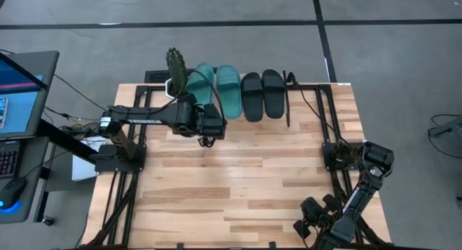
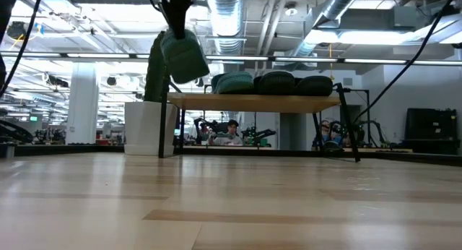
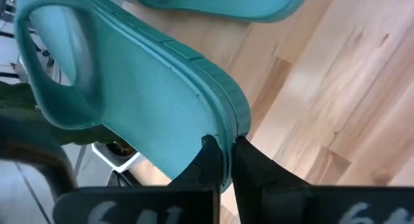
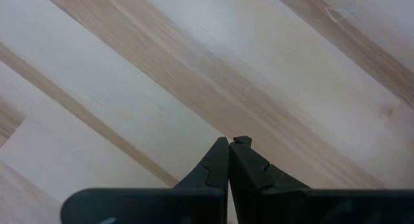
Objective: Pick and place slides into the shelf
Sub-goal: Put the green slipper on the shelf beside the green slipper
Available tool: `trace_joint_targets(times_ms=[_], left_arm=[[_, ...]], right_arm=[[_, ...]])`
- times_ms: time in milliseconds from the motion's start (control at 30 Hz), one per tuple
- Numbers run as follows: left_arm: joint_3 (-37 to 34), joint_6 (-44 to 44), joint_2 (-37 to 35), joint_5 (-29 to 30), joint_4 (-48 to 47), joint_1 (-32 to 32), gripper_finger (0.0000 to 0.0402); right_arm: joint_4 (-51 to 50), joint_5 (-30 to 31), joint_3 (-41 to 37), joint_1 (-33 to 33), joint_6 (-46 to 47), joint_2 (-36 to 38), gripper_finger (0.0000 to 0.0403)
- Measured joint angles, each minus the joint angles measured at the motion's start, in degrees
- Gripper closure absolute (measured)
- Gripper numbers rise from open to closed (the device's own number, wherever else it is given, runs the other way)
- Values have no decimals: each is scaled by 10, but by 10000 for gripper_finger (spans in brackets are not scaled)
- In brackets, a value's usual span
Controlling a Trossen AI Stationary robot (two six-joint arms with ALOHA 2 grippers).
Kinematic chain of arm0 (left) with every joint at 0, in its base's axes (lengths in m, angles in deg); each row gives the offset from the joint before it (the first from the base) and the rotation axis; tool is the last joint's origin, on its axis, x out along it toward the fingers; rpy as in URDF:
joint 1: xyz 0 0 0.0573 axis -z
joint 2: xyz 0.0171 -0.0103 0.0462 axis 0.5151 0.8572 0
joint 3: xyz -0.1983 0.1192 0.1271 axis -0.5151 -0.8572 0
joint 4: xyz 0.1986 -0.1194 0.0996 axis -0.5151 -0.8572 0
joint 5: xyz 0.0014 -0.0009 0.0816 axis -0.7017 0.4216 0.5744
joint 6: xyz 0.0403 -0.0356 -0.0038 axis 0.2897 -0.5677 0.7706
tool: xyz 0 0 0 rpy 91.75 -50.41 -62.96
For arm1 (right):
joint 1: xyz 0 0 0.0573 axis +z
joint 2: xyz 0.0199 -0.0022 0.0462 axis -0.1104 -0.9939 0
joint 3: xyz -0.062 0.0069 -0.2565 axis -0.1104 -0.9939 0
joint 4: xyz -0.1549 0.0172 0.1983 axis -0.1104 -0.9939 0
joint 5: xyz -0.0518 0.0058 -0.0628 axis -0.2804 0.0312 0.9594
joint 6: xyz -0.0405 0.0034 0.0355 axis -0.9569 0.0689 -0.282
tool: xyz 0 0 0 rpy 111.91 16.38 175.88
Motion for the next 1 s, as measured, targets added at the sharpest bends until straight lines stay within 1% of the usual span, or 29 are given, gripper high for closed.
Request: trace_joint_targets(times_ms=[200, 433, 567, 767, 1000], left_arm=[[0, 16, 0, 1, 39, -14, 401], [0, 19, 0, -1, 38, -33, 401], [0, 23, 0, -5, 45, -34, 401], [0, 58, 0, -18, 86, -35, 401], [0, 67, 0, -18, 85, -40, 401]], right_arm=[[-2, 0, 0, -3, 0, 0, 403], [-2, -6, 0, -7, -3, 0, 403], [-2, -10, 0, -9, -5, 0, 403], [-2, -13, 0, -11, -5, 0, 403], [0, -17, 0, -11, -5, 0, 403]])
